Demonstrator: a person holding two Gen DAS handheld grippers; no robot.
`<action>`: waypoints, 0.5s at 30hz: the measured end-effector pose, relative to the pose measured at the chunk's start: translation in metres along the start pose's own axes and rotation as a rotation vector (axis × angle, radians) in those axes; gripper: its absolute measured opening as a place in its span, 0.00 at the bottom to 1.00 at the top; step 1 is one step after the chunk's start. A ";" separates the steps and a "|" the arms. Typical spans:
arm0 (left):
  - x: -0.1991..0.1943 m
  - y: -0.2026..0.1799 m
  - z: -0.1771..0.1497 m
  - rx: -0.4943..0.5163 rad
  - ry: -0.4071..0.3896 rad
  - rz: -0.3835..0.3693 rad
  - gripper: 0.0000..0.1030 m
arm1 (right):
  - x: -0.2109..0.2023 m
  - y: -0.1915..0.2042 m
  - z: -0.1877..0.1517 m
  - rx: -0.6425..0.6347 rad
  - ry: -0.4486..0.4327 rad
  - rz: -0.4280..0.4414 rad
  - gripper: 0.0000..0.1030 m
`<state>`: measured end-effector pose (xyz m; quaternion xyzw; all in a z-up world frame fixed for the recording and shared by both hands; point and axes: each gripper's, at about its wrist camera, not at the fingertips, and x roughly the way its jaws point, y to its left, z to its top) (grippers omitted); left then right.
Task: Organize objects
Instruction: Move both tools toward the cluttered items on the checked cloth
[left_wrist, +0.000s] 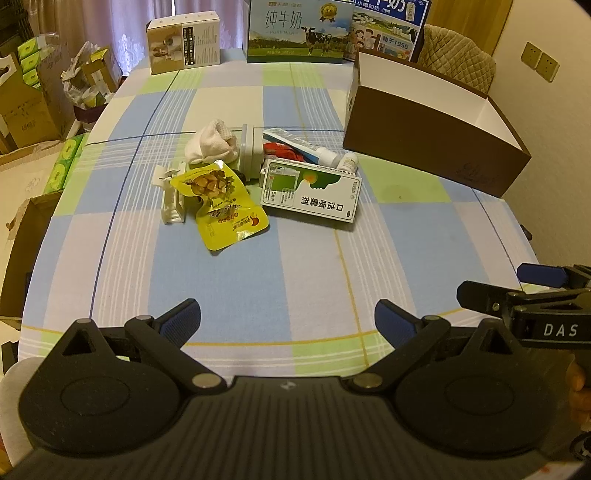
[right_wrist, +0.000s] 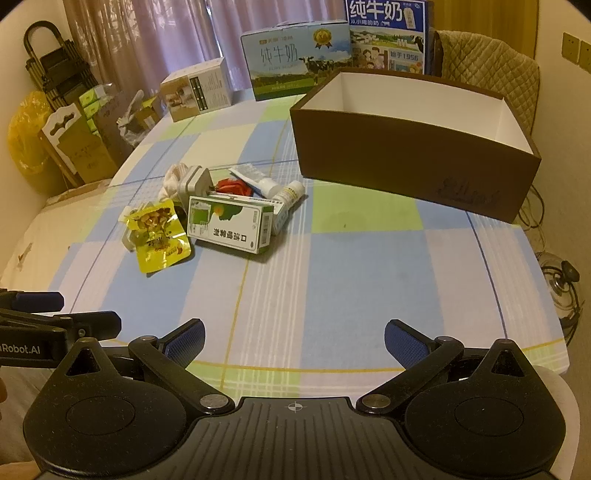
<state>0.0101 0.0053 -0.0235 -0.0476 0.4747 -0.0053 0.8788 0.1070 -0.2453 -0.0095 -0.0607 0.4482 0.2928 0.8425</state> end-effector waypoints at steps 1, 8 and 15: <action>0.000 0.000 0.000 -0.001 0.001 0.000 0.96 | 0.000 0.000 0.000 -0.001 0.001 0.000 0.98; 0.004 0.002 0.000 -0.007 0.008 0.003 0.96 | 0.005 0.000 0.000 -0.002 0.009 0.002 0.98; 0.009 0.006 0.000 -0.016 0.016 0.012 0.96 | 0.010 -0.001 0.001 -0.004 0.014 0.004 0.98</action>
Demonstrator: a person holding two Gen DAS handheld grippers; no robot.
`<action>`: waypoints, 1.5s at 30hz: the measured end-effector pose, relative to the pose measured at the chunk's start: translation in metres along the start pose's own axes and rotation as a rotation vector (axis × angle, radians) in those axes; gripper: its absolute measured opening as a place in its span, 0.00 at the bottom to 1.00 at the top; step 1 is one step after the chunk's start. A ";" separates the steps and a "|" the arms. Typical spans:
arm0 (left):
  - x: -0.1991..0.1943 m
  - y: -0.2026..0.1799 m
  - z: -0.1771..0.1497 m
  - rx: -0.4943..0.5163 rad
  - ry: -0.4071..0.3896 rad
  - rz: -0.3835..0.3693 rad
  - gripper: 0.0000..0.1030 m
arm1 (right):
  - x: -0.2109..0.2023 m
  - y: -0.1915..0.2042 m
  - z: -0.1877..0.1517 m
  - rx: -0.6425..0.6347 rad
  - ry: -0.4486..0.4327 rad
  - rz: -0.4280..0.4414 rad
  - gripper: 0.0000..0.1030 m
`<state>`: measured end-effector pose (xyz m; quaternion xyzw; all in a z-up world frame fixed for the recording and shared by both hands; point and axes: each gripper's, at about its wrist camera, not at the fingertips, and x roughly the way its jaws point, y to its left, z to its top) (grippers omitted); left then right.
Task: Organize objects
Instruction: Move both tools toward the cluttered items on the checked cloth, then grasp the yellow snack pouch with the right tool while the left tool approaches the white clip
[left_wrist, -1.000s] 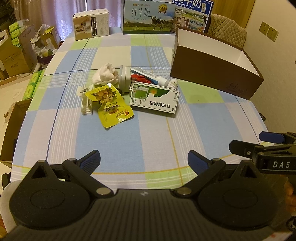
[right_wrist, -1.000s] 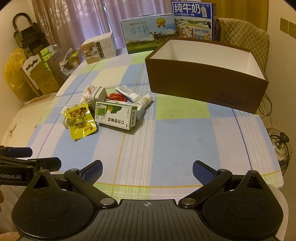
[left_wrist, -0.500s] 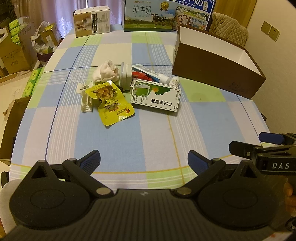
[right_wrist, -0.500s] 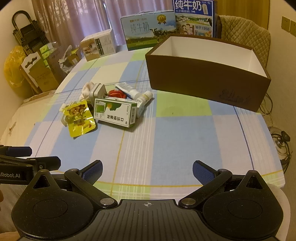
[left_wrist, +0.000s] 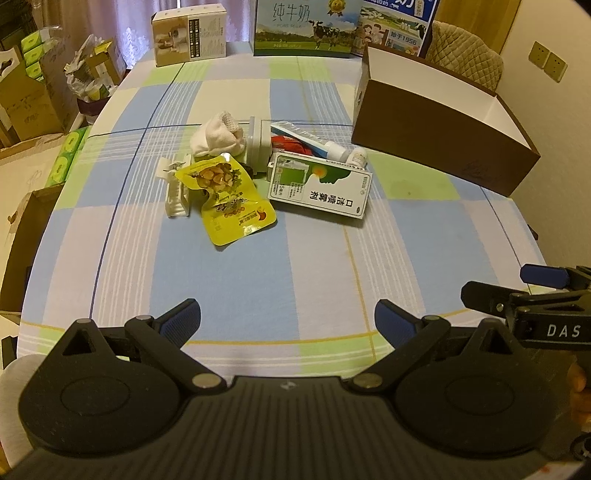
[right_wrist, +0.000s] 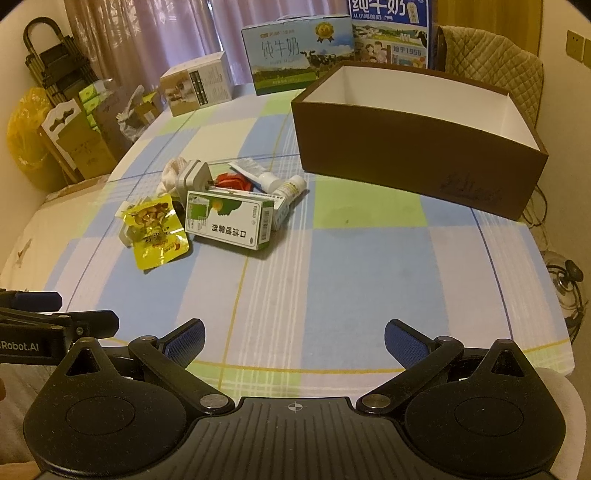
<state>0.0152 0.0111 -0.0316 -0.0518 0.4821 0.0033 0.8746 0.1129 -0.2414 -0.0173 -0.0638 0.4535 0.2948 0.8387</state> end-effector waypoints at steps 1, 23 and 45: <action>0.001 0.001 0.000 -0.003 0.001 0.003 0.96 | 0.001 0.000 0.000 0.001 -0.001 0.001 0.98; 0.028 0.034 0.023 -0.085 -0.066 0.057 0.96 | 0.049 0.008 0.028 -0.114 -0.057 0.073 0.98; 0.056 0.105 0.042 -0.145 -0.049 0.190 0.96 | 0.110 0.082 0.069 -0.212 -0.044 0.301 0.86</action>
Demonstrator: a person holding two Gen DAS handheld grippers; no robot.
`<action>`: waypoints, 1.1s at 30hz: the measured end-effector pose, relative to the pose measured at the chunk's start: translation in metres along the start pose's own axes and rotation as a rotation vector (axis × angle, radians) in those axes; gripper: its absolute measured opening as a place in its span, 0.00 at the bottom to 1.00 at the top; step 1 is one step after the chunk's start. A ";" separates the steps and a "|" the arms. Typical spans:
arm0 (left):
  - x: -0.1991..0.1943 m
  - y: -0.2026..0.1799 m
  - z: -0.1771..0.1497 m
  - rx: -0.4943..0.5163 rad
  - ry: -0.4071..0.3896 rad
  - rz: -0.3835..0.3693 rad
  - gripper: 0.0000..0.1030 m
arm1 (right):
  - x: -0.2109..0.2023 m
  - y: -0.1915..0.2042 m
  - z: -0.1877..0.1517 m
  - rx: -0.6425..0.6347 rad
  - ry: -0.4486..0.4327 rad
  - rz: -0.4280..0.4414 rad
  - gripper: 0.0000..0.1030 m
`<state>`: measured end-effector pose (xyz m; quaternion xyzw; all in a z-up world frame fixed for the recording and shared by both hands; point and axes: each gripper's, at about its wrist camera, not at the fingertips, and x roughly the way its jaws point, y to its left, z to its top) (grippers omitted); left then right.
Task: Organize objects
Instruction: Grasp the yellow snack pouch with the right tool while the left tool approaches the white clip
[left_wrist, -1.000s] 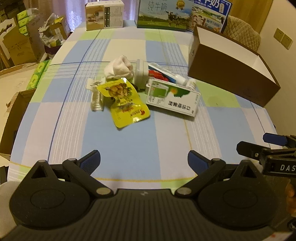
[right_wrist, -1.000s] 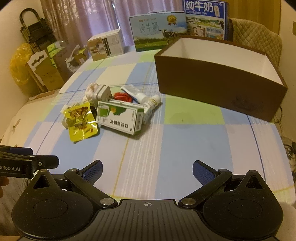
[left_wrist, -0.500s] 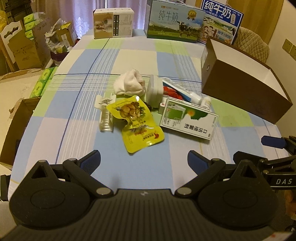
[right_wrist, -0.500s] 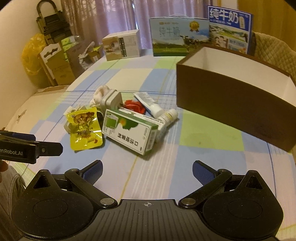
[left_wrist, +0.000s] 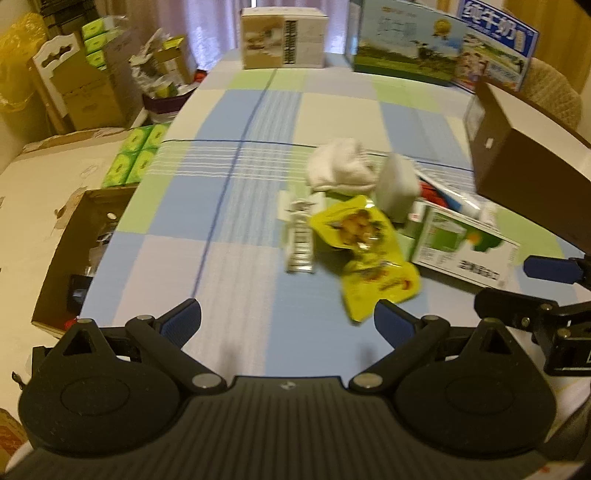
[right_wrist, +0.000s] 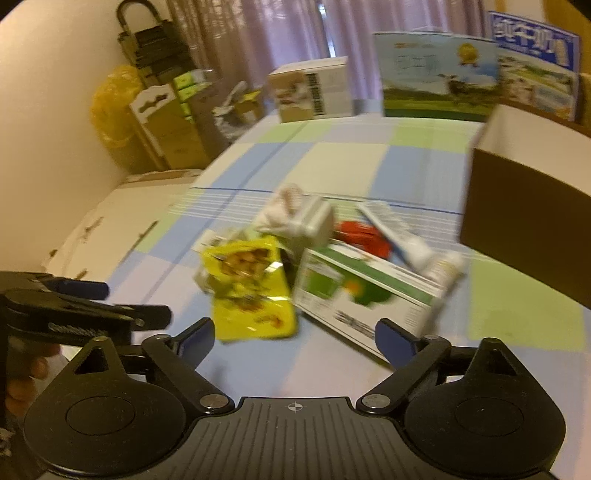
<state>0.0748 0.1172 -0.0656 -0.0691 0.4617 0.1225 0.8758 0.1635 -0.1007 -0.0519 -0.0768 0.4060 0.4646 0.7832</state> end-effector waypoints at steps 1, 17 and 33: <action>0.004 0.005 0.002 -0.007 0.005 0.004 0.96 | 0.007 0.004 0.003 -0.004 0.004 0.013 0.85; 0.044 0.045 0.016 -0.058 0.021 0.059 0.96 | 0.085 0.028 0.030 -0.069 0.085 0.056 0.78; 0.058 0.060 0.017 -0.106 0.052 0.108 0.95 | 0.132 0.030 0.029 -0.085 0.197 0.000 0.73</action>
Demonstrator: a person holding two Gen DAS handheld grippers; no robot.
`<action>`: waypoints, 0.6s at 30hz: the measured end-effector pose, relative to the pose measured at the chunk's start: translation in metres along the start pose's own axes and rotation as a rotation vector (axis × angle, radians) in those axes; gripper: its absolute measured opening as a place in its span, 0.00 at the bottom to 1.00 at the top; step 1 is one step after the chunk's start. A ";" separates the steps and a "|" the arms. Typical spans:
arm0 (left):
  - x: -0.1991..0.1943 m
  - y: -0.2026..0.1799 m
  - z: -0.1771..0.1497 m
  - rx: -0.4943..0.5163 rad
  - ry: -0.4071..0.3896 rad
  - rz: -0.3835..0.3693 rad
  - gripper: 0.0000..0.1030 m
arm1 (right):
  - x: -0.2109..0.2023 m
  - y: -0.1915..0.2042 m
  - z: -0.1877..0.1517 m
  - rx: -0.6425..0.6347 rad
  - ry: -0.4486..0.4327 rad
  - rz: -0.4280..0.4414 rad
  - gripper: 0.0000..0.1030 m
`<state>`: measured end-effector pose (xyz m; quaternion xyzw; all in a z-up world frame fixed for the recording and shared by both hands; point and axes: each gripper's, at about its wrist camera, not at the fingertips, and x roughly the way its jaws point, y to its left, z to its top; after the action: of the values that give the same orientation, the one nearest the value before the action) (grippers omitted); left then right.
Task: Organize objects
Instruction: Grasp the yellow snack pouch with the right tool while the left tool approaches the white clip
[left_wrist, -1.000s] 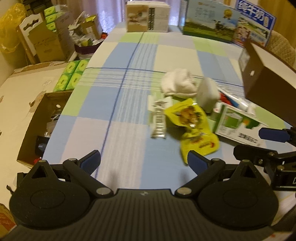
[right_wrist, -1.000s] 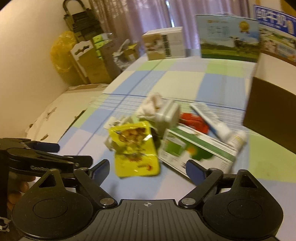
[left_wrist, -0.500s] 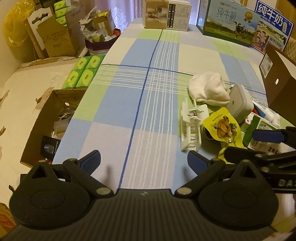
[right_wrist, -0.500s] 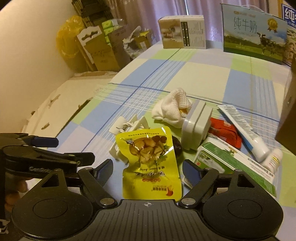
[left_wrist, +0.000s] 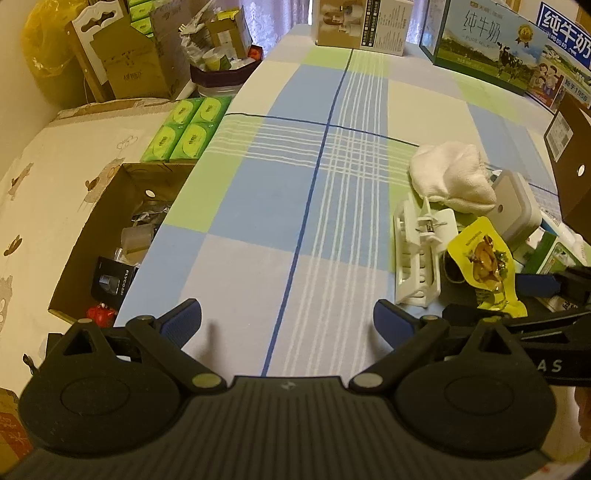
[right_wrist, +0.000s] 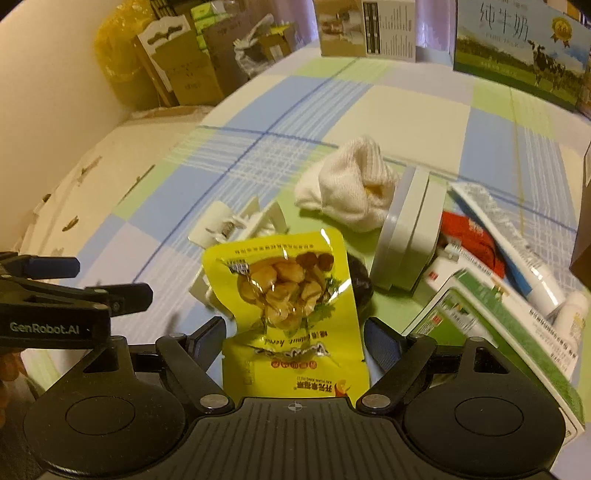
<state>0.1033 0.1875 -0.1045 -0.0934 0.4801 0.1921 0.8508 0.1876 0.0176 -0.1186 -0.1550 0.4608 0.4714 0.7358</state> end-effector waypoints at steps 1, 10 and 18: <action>0.000 0.000 0.000 0.002 0.000 0.002 0.95 | -0.001 0.000 -0.001 -0.002 -0.009 -0.002 0.72; -0.002 -0.004 -0.001 0.020 -0.008 -0.004 0.95 | -0.025 -0.013 -0.005 0.049 -0.067 0.039 0.54; -0.016 -0.020 0.000 0.081 -0.070 -0.058 0.95 | -0.064 -0.021 -0.003 0.077 -0.147 0.097 0.51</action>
<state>0.1042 0.1656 -0.0911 -0.0662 0.4546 0.1509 0.8753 0.1950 -0.0308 -0.0716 -0.0691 0.4303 0.4985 0.7494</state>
